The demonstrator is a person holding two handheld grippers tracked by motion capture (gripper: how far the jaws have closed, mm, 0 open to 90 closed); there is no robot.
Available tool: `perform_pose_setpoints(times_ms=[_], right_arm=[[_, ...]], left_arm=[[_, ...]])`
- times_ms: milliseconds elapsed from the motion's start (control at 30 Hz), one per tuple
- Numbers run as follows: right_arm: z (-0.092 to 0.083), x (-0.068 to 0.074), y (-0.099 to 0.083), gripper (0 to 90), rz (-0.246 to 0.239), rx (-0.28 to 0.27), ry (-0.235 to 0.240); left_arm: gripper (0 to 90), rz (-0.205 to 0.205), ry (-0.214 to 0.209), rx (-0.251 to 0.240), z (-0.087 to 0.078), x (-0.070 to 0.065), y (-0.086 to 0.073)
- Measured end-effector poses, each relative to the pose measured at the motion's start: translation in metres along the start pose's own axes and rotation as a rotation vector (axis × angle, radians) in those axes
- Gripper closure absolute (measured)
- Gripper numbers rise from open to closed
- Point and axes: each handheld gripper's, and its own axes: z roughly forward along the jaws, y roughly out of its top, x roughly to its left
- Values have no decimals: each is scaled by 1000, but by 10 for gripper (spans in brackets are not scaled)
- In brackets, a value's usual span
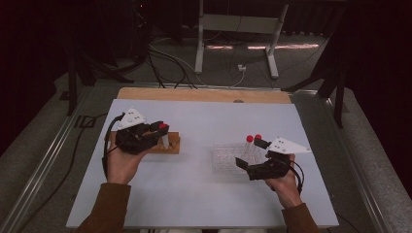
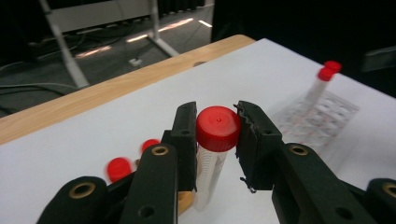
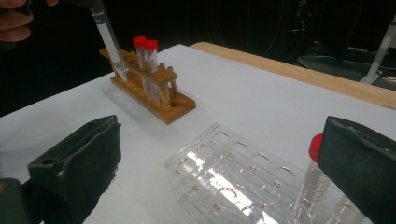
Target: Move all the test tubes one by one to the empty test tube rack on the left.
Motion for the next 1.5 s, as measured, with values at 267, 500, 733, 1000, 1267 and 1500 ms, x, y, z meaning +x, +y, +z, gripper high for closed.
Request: perform_pose_setpoints(times_ms=[267,500,733,1000,1267,1500], right_arm=[[-1,-2,0,0,4,-5,-1],[-1,-2,-1,0,9,-4,0],[-1,-3,-1,0,11,-5,0],[-2,-3,-1,0,8,-7,1],[-3,-3,0,0,11,-13,2],[-3,-3,0,0,11,-13,3]], left_arm=[[709,-7,84,1,-5,16,0],[710,-22,141,3,-4,29,-1],[709,-40,175,-1,-3,42,0],[709,-62,203,13,4,51,-4],[709,-96,200,39,14,58,-15],[708,-124,206,60,20,63,-27]])
